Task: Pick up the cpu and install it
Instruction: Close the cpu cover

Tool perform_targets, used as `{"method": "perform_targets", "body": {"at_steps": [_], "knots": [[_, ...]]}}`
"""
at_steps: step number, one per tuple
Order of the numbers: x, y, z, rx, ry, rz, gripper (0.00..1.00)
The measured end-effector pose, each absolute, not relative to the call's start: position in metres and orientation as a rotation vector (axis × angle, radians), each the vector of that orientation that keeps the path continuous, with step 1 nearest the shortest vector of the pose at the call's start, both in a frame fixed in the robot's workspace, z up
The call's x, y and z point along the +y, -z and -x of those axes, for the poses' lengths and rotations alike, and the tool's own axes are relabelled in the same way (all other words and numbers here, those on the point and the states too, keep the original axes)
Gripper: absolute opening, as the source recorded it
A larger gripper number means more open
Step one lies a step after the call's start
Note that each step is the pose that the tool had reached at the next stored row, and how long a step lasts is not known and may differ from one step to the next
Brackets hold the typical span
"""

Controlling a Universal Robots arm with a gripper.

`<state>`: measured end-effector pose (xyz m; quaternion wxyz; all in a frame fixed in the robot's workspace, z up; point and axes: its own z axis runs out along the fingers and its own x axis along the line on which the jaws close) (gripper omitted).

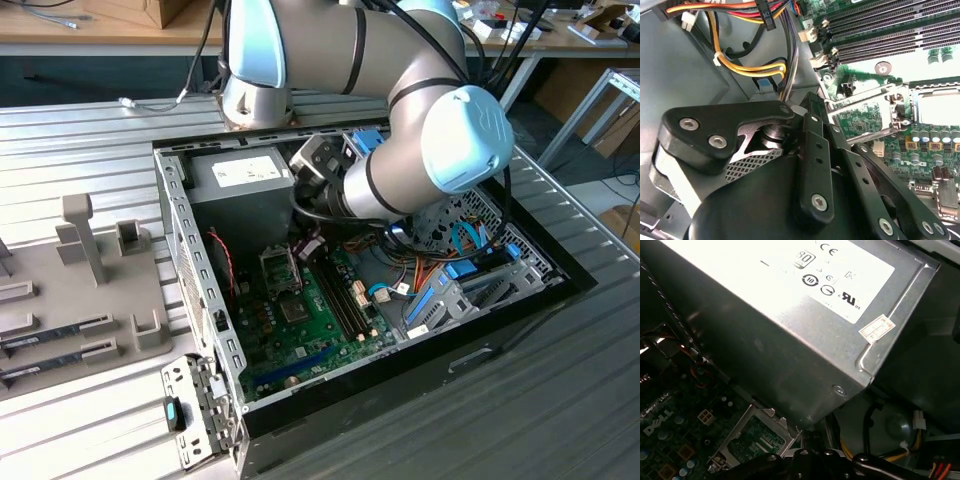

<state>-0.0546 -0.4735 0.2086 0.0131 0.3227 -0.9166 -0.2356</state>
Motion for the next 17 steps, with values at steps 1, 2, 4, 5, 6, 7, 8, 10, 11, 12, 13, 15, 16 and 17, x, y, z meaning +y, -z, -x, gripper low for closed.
{"method": "perform_targets", "body": {"at_steps": [1, 2, 4, 5, 6, 7, 8, 10, 11, 12, 13, 15, 16, 17], "knots": [[-0.474, -0.209, 0.055, -2.856, 0.734, -1.005, 0.11], [-0.474, -0.209, 0.055, -2.856, 0.735, -1.006, 0.11], [-0.474, -0.208, 0.053, -2.855, 0.736, -1.005, 0.11], [-0.474, -0.208, 0.052, -2.854, 0.736, -1.004, 0.11], [-0.474, -0.207, 0.050, -2.853, 0.736, -1.003, 0.11], [-0.474, -0.207, 0.049, -2.852, 0.737, -1.002, 0.11], [-0.474, -0.205, 0.049, -2.851, 0.738, -1.001, 0.11], [-0.474, -0.202, 0.049, -2.848, 0.739, -1.000, 0.11], [-0.474, -0.199, 0.049, -2.847, 0.740, -0.999, 0.11], [-0.474, -0.198, 0.049, -2.846, 0.740, -0.998, 0.11], [-0.474, -0.197, 0.049, -2.846, 0.740, -0.998, 0.11], [-0.475, -0.197, 0.050, -2.846, 0.740, -0.998, 0.11], [-0.475, -0.197, 0.051, -2.846, 0.741, -0.998, 0.11], [-0.475, -0.197, 0.052, -2.846, 0.742, -0.999, 0.11]]}}
